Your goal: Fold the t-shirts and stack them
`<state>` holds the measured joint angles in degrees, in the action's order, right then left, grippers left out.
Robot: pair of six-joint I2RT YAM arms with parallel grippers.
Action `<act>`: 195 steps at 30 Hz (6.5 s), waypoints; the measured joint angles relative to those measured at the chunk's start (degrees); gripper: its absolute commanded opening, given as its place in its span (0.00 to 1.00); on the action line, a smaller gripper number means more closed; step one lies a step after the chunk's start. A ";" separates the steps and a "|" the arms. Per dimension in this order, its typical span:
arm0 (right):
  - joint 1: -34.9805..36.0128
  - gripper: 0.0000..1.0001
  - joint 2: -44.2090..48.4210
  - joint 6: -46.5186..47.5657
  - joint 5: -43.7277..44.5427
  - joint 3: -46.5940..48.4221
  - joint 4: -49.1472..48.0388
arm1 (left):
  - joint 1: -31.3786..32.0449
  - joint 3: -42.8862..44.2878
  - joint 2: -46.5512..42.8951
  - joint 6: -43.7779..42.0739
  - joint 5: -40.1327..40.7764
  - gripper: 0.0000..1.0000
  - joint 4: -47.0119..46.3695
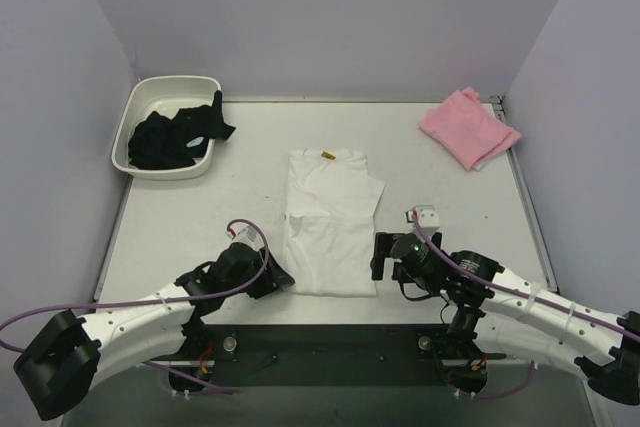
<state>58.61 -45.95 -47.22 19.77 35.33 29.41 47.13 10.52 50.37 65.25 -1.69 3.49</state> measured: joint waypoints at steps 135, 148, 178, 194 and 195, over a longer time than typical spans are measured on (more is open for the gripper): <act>-20.13 0.00 -26.10 11.96 -12.35 27.41 -9.01 | -11.54 42.10 13.97 -14.12 8.44 0.00 25.40; -27.63 0.00 -44.72 14.84 -19.30 42.18 -10.45 | -20.61 54.49 31.39 -18.99 2.34 0.00 22.25; -36.57 0.75 -79.52 15.52 -28.98 67.49 -12.50 | -32.20 65.81 62.27 -20.02 -6.49 0.94 5.55; -31.04 1.00 -53.22 15.80 -25.64 51.15 -20.70 | -23.41 59.06 37.75 -19.26 -6.93 0.94 -1.05; -30.29 1.00 -51.47 14.60 -26.97 49.40 -21.64 | -22.27 57.29 36.59 -18.78 -7.41 0.95 -2.71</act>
<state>28.32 -97.43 -32.62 -7.20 84.73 7.77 24.86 67.81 86.96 46.48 -9.10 0.78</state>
